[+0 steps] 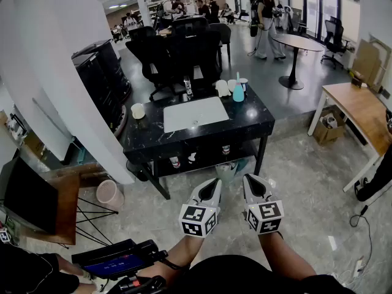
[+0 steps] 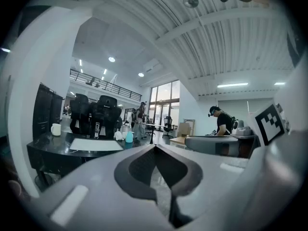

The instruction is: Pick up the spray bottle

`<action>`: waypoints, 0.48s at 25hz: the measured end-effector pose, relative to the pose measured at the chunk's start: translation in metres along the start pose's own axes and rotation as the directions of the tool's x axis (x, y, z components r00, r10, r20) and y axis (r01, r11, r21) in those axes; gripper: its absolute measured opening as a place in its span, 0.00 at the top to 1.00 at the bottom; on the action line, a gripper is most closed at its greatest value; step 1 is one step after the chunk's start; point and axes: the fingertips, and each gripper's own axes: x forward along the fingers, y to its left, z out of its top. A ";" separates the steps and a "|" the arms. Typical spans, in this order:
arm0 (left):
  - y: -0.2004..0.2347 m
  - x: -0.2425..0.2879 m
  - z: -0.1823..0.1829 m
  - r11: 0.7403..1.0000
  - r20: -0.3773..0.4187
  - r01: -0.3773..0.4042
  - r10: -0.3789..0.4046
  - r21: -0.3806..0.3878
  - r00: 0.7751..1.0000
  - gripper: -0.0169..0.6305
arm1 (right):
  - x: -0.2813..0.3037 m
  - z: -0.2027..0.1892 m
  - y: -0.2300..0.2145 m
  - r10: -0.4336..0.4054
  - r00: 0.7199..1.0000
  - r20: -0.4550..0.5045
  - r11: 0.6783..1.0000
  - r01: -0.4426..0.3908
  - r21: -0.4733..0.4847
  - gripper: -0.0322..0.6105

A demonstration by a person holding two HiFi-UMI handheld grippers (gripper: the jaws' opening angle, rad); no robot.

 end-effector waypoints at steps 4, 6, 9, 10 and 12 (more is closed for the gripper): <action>-0.007 0.007 -0.001 1.000 -0.002 0.001 -0.001 0.003 1.000 0.97 | -0.002 0.005 -0.009 0.001 1.000 0.014 1.000 0.000 -0.006 0.92; -0.010 0.010 -0.001 1.000 -0.005 -0.002 0.002 0.002 1.000 0.97 | -0.003 0.007 -0.013 0.006 1.000 0.017 1.000 -0.006 -0.009 0.92; -0.014 0.015 -0.001 1.000 -0.007 -0.003 0.003 0.002 1.000 0.97 | -0.004 0.008 -0.016 0.016 1.000 0.020 1.000 -0.016 -0.011 0.92; -0.015 0.017 -0.001 1.000 -0.006 -0.004 0.004 0.002 1.000 0.97 | -0.004 0.008 -0.017 0.016 1.000 0.021 1.000 -0.016 -0.012 0.92; -0.018 0.020 -0.001 1.000 -0.006 -0.005 0.005 -0.001 1.000 0.97 | -0.005 0.007 -0.022 0.008 1.000 0.024 1.000 -0.007 -0.019 0.92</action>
